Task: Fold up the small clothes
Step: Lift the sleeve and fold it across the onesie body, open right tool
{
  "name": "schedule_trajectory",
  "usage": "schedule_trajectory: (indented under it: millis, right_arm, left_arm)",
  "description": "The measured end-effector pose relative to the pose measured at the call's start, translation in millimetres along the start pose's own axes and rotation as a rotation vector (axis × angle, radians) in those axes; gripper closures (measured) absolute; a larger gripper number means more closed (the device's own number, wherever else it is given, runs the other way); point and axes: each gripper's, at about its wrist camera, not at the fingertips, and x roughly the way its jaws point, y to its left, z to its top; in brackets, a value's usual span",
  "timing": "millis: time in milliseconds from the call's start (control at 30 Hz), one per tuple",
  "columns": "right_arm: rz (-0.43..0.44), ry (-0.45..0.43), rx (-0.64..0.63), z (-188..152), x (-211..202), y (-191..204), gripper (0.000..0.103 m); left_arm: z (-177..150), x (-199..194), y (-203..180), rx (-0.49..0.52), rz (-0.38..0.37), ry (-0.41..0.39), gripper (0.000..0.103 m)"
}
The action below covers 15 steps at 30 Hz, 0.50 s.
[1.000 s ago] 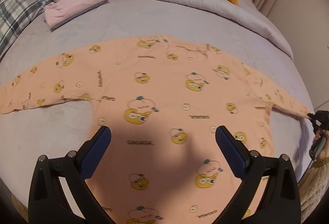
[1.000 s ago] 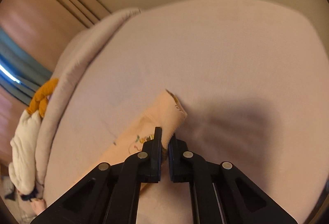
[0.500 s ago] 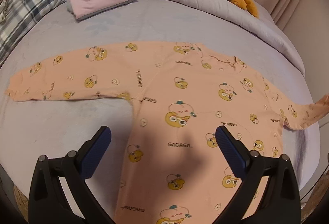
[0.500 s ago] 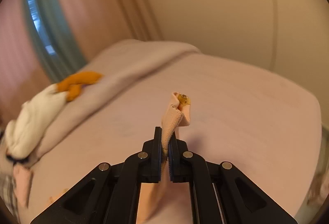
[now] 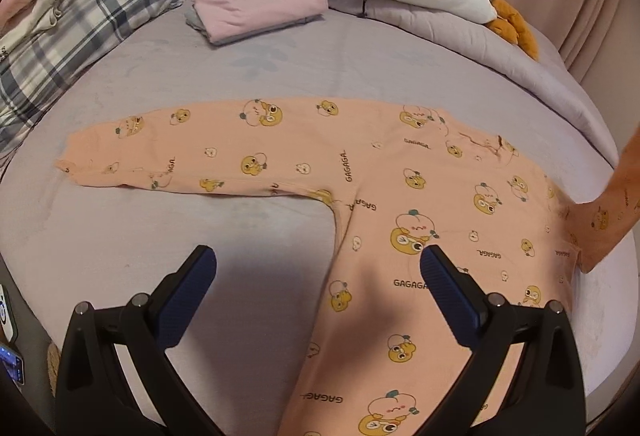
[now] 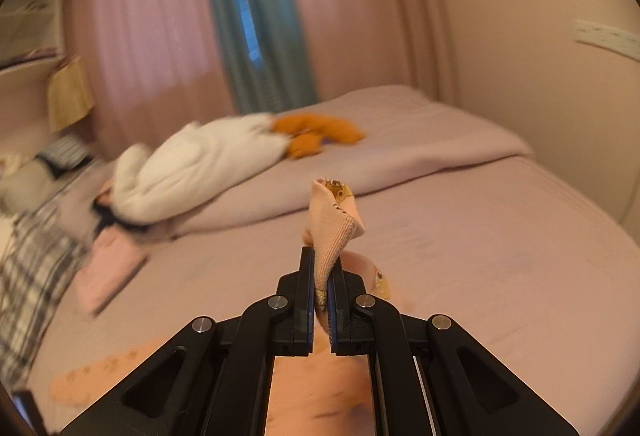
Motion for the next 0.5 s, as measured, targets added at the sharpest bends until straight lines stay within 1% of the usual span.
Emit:
schedule_trajectory:
  millis: [167, 300, 333, 500]
  right_arm:
    - [0.113, 0.081, -0.084, -30.2, 19.4, 55.9, 0.097]
    - [0.154, 0.136, -0.132, -47.3, 37.5, 94.2, 0.097]
    - [0.167, 0.160, -0.149, -56.5, 44.7, 102.8, 0.097]
    - [0.218, 0.260, -0.158, -88.4, 64.0, 124.1, 0.097]
  left_arm:
    - [-0.6, 0.0, 9.4, -0.026, 0.001, 0.004, 0.001]
    - [0.5, 0.7, 16.5, -0.038, 0.010, 0.002, 0.001]
    - [0.7, 0.6, 17.8, -0.042, 0.010, 0.002, 0.001]
    - [1.7, -1.0, 25.1, -0.055, 0.015, -0.005, 0.001]
